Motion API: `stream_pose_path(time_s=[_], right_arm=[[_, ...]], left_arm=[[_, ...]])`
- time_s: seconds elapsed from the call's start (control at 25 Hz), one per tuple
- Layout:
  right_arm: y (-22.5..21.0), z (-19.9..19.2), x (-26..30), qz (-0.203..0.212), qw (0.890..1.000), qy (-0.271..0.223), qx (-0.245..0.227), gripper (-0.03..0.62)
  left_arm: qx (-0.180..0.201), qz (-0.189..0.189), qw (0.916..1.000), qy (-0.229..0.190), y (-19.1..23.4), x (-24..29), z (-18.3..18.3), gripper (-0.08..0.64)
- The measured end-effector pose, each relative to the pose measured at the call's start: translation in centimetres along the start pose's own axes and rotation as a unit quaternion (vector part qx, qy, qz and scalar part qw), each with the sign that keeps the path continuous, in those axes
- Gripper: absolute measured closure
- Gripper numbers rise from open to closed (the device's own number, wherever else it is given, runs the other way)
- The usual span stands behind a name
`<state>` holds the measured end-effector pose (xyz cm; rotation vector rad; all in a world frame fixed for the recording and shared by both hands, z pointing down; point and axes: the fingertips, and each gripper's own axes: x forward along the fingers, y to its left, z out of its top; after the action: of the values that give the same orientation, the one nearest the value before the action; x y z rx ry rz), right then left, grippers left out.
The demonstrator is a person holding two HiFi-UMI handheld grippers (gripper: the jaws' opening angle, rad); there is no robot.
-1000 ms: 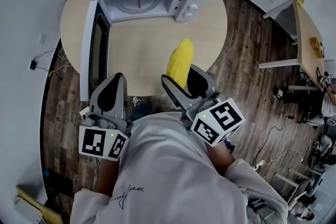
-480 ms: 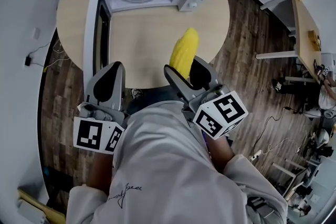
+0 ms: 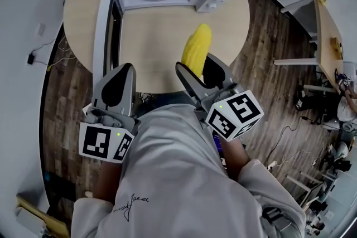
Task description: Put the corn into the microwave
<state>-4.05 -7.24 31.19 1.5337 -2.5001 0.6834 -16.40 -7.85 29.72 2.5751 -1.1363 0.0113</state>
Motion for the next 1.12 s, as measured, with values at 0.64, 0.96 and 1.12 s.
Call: stream_pose_path(time_s=[0.64, 0.96, 1.12], right_arm=[[-3.5, 1.6, 3.5, 0.028, 0.999, 0.015, -0.012, 0.331], [-4.9, 0.8, 5.2, 0.040, 0.999, 0.036, -0.007, 0.331], [-5.3, 0.1, 6.1, 0.045, 0.998, 0.044, -0.003, 0.331]], left_arm=[[-0.002, 0.009, 0.9998, -0.017, 0.6, 3.4, 2.2, 0.571], [-0.017, 0.016, 0.9997, -0.004, 0.6, 4.2, 1.1, 0.571], [-0.021, 0.018, 0.9996, -0.001, 0.5, 4.6, 0.8, 0.571]])
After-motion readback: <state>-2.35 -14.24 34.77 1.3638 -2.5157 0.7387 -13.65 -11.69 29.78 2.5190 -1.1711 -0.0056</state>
